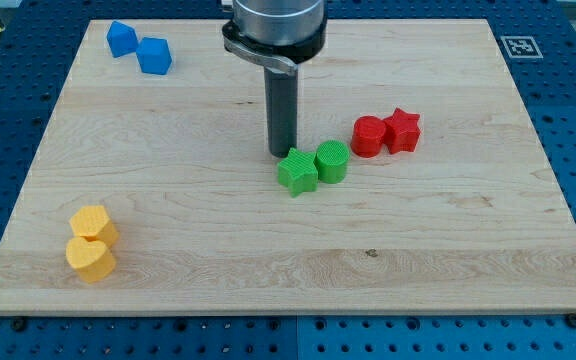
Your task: Separate the green star from the green circle
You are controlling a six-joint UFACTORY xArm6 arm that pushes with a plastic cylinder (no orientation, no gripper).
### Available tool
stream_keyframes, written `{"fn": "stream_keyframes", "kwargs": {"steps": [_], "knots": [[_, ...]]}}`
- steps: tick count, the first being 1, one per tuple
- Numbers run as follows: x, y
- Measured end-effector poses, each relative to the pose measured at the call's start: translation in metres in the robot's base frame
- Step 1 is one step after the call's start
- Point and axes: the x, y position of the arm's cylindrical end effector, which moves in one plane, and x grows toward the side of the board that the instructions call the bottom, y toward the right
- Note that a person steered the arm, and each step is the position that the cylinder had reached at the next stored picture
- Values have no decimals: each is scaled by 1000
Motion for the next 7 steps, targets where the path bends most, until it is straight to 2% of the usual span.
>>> {"fn": "stream_keyframes", "kwargs": {"steps": [2, 3, 5, 7], "knots": [[19, 18], [19, -8], [40, 6], [40, 20]]}}
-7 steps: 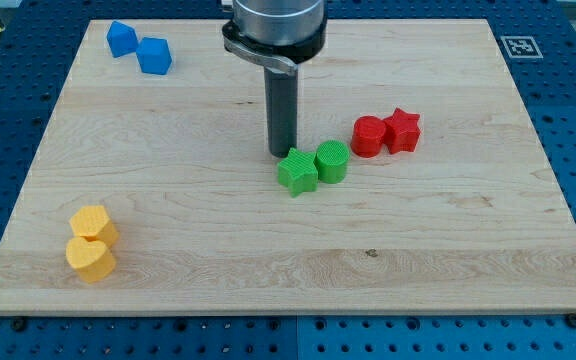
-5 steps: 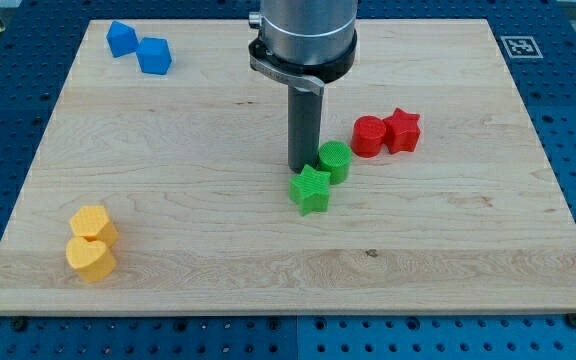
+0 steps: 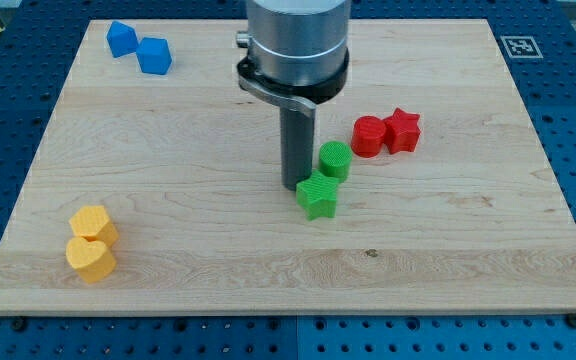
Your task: Separate the green star from the green circle
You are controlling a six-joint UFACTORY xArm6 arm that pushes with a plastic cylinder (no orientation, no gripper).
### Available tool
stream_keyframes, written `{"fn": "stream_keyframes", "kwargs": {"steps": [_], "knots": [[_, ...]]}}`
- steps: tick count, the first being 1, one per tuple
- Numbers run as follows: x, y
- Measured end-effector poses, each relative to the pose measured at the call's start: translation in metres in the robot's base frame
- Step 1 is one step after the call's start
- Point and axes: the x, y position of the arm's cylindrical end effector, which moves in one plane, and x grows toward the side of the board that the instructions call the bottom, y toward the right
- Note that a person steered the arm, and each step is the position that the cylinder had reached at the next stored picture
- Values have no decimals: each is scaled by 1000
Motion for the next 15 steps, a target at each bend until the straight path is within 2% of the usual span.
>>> {"fn": "stream_keyframes", "kwargs": {"steps": [3, 4, 5, 6, 9, 10, 13, 15], "knots": [[5, 68], [47, 64], [46, 59], [11, 33], [65, 28], [68, 28], [53, 28], [19, 28]]}}
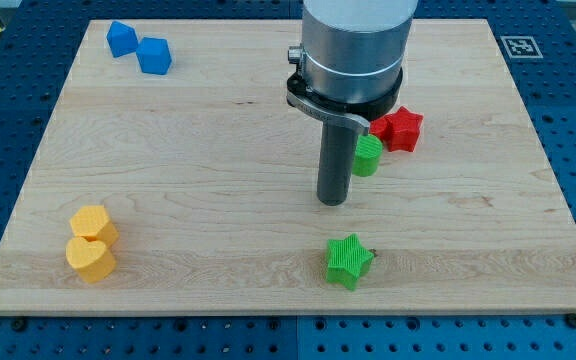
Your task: Separate the green star from the green circle
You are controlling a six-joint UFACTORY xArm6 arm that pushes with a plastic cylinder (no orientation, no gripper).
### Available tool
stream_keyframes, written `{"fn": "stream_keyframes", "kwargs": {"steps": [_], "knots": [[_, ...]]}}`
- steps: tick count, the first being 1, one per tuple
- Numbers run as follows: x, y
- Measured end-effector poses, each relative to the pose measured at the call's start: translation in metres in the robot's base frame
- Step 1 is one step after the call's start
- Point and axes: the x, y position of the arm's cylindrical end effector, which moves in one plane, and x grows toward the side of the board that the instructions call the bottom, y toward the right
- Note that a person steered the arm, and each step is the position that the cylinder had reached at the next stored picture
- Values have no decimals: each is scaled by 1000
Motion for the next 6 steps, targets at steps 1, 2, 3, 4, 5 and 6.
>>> {"fn": "stream_keyframes", "kwargs": {"steps": [1, 2, 3, 4, 5, 6], "knots": [[-1, 0], [-5, 0], [-6, 0], [-8, 0], [-24, 0], [-27, 0]]}}
